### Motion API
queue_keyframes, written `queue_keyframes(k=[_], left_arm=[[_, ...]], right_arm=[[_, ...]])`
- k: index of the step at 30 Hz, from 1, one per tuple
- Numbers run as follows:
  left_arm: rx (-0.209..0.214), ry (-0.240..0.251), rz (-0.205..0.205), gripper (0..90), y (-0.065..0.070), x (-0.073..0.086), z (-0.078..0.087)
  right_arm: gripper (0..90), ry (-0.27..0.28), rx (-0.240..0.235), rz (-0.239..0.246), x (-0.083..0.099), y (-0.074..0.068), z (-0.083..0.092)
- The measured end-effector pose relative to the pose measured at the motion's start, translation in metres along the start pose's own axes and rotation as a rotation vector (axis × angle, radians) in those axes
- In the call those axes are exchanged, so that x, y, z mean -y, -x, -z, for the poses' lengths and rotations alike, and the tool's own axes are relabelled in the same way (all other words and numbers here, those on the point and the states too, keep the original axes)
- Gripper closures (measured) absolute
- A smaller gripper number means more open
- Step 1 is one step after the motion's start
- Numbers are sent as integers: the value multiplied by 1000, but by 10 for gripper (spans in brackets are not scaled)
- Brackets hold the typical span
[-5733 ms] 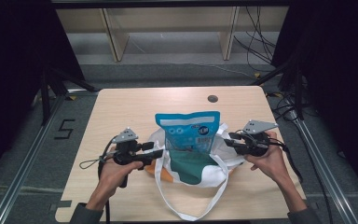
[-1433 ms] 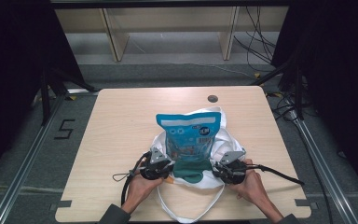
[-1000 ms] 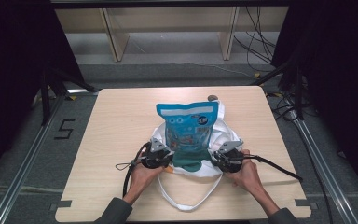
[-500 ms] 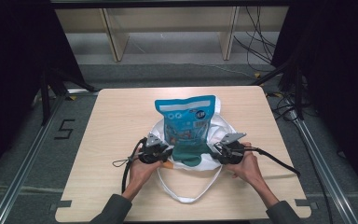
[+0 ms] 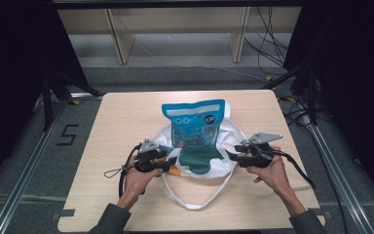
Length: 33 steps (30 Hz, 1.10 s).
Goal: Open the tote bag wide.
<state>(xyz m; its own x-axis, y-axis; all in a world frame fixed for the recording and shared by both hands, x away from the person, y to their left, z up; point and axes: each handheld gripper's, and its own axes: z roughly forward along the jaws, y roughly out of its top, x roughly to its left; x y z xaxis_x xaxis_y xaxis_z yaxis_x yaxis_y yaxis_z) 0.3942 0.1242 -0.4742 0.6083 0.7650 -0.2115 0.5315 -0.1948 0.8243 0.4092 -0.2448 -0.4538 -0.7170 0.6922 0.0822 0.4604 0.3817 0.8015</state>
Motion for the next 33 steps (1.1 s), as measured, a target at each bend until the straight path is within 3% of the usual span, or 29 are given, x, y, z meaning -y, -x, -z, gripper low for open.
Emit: queue_keyframes(k=[2,7,8,11,13,14,15,16,18,19,20,21,23,25,26,30,31,33], left_arm=[[-4,-1,0,432,-1,0,3],[-3,-12,10,376,-4,0,9],[-3,-23,-5,367,-6,1,11],[-5,-13,18,349,-5,3,14],[1,-25,2,336,-5,5,18],[7,-8,19,333,-4,6,18],[2,-14,8,328,-4,6,20],[-4,-2,17,324,-3,7,21],[-15,-30,-4,315,-3,8,25],[-13,-12,15,314,-1,9,25],[-10,-25,-8,313,-2,9,27],[-9,-6,12,311,0,10,28],[-7,-4,-4,306,0,11,31],[-6,-6,4,304,1,12,34],[-11,-4,-3,300,1,13,35],[-14,-5,17,293,3,19,42],[-13,-2,4,290,3,21,43],[-19,-9,12,285,3,23,46]], right_arm=[[534,5,12,-18,1,1,2],[502,12,32,-2,2,2,4],[500,5,32,-7,2,1,5],[485,14,33,0,3,1,6],[477,8,34,-4,4,0,7],[472,2,25,7,4,1,7],[468,4,23,27,5,2,7],[466,6,34,-11,6,-1,7],[463,-4,38,2,6,1,10],[462,3,40,13,6,2,10],[460,10,41,22,5,3,12],[458,10,47,-6,6,1,13],[454,12,39,19,6,4,17],[449,10,54,-14,9,1,21],[441,7,60,12,9,4,22],[439,23,61,-14,11,-2,27],[437,24,54,16,11,1,28],[429,23,69,2,12,0,31]])
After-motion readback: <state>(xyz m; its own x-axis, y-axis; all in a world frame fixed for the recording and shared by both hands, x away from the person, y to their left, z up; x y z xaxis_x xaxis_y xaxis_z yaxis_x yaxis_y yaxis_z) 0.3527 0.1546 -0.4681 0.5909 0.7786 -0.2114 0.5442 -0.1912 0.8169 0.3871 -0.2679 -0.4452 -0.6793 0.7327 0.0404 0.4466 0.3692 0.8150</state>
